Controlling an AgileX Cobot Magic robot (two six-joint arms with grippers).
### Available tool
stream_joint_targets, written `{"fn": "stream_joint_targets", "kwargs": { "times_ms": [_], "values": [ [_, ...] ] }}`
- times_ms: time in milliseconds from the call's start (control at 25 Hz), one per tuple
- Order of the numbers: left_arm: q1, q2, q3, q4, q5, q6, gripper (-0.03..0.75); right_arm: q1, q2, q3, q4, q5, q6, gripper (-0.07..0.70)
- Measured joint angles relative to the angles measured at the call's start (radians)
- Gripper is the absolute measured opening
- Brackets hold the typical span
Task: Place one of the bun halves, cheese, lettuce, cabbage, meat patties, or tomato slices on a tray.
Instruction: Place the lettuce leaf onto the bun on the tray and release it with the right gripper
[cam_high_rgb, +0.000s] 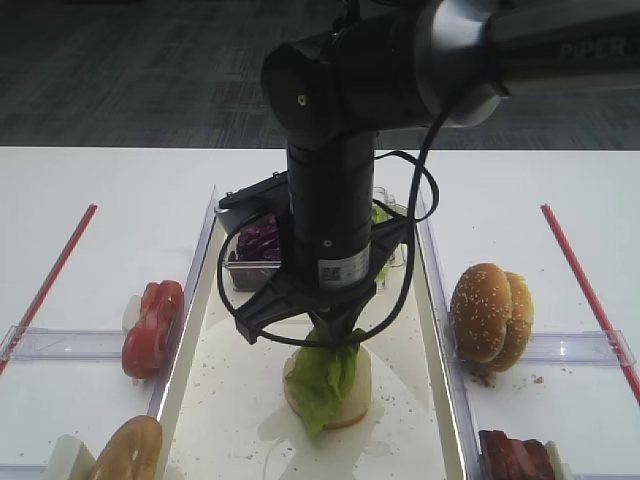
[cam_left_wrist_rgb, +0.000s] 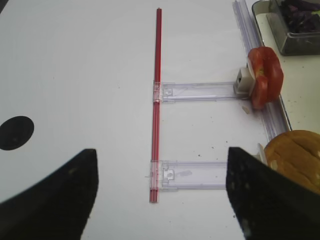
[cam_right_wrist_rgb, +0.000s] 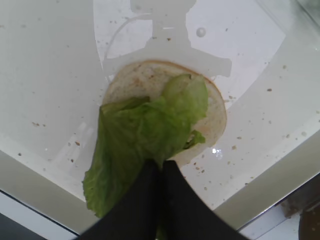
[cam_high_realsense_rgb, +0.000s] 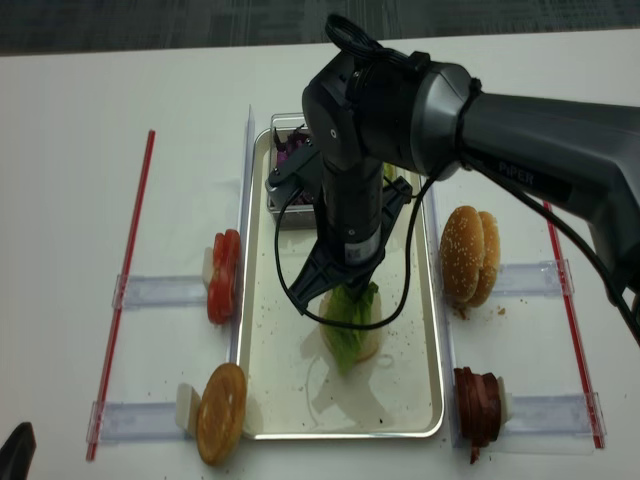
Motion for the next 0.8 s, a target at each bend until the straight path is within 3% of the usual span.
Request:
{"fn": "stream_joint_targets", "kwargs": {
  "times_ms": [240,360,520,680,800],
  "values": [
    [0.000,0.000,0.000,0.000,0.000,0.000,0.491,0.000,0.000,0.000,0.000,0.000,0.000,0.066],
    [0.000,0.000,0.000,0.000,0.000,0.000,0.491,0.000,0.000,0.000,-0.002,-0.003,0.000,0.128],
    [0.000,0.000,0.000,0.000,0.000,0.000,0.491,0.000,0.000,0.000,-0.002,-0.006,0.000,0.295],
    [0.000,0.000,0.000,0.000,0.000,0.000,0.491,0.000,0.000,0.000,-0.008,-0.007,0.000,0.525],
    [0.000,0.000,0.000,0.000,0.000,0.000,0.491,0.000,0.000,0.000,-0.012,-0.007,0.000,0.608]
  ]
}}
